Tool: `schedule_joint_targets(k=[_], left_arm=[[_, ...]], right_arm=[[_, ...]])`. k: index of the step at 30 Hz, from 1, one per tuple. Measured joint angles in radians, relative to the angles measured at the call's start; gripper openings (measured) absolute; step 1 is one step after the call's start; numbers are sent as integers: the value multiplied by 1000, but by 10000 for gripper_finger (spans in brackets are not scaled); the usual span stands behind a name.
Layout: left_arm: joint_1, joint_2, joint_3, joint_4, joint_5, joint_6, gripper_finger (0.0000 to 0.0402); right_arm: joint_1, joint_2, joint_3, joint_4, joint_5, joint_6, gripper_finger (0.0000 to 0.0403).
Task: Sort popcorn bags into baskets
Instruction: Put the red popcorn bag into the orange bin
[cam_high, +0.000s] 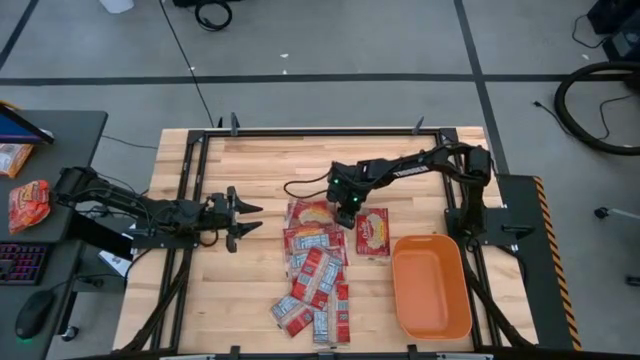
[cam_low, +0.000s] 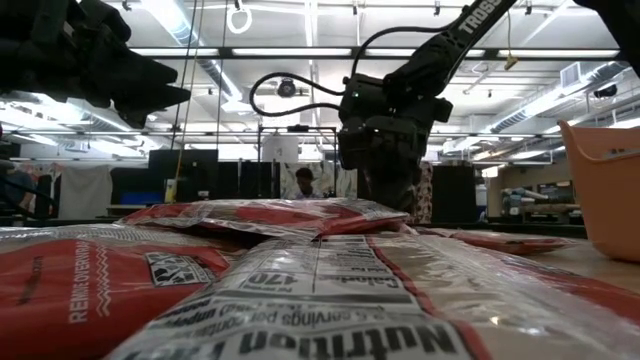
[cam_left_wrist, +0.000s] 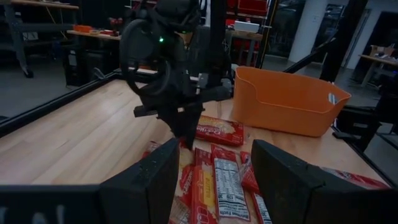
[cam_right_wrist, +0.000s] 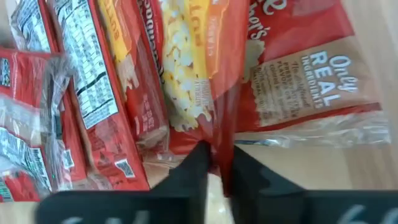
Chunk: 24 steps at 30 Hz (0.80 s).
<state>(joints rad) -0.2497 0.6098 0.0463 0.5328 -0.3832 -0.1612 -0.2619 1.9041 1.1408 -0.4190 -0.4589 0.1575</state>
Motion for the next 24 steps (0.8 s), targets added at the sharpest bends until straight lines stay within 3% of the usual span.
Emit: schedule_joint_targets(k=[2,6,17,24], left_arm=[[0,0,0,0,0,0,206],[0,0,0,0,0,0,206],[1,0,0,1,-40,62,206],[1,-1,0,19,-87,94,206]], right_arm=[[-12,-3,0,-10,-13,0,12],[-31,-40,30,-110,5,-3,16],[24,-254,210,-452,169,2,9],[75,-409,214,-506,281,113,7]])
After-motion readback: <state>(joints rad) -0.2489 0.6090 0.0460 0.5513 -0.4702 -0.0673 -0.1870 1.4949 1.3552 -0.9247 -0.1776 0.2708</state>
